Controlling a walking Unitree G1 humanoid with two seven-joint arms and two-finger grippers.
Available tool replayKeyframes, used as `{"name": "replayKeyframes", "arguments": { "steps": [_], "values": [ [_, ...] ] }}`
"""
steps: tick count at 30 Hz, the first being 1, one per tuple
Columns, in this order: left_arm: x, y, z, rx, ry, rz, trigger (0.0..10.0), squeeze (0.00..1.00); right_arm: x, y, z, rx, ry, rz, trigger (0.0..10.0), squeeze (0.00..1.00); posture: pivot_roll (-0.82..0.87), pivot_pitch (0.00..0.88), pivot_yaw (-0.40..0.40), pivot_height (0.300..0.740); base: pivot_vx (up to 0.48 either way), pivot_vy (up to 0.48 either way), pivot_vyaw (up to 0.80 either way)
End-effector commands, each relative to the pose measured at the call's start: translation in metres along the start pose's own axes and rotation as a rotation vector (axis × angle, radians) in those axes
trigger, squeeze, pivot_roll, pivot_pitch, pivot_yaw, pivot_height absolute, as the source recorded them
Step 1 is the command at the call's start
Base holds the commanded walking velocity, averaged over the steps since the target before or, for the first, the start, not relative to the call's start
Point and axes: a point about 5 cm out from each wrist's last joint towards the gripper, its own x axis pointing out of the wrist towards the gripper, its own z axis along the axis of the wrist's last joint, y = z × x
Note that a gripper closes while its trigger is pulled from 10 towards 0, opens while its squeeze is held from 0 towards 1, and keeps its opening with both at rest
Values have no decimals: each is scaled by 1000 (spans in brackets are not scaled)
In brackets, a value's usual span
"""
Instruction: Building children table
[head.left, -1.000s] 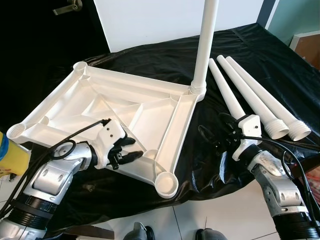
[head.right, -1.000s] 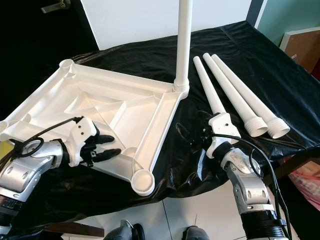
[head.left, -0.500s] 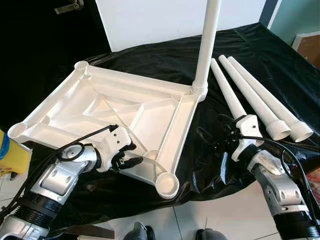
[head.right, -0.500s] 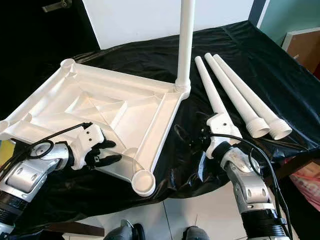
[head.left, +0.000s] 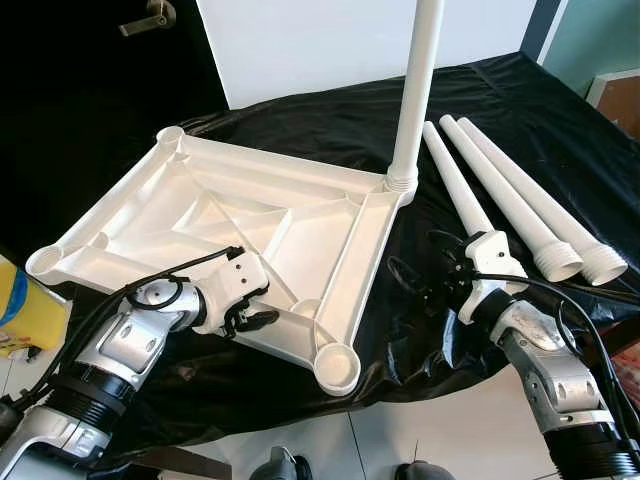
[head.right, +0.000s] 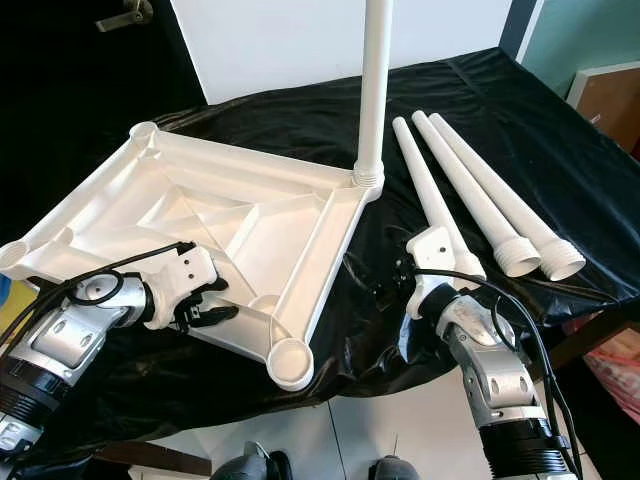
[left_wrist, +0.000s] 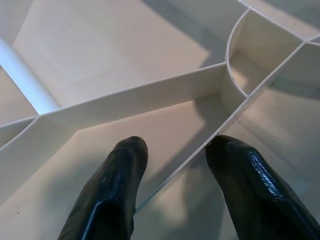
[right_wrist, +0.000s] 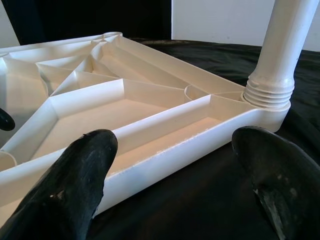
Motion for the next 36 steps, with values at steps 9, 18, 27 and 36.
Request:
{"name": "replayKeyframes", "arguments": {
  "steps": [9,18,27,36],
  "values": [
    [16,-5,-13,42,109,-39,10000,0,-3,3,0,-1,7,-2,10000,0,-91,112,105,740,0,0,0],
    [22,-9,-9,100,105,-101,0,0,-6,4,-1,1,12,-18,10000,0,-105,111,122,740,0,0,0],
    [21,-2,-5,72,62,-53,0,0,-8,1,-2,14,6,-73,10000,0,-106,105,128,740,0,0,0],
    [19,-11,8,69,-16,-27,2784,0,-7,-14,-3,10,-4,-241,10000,0,-104,100,126,740,0,0,0]
  ]
}}
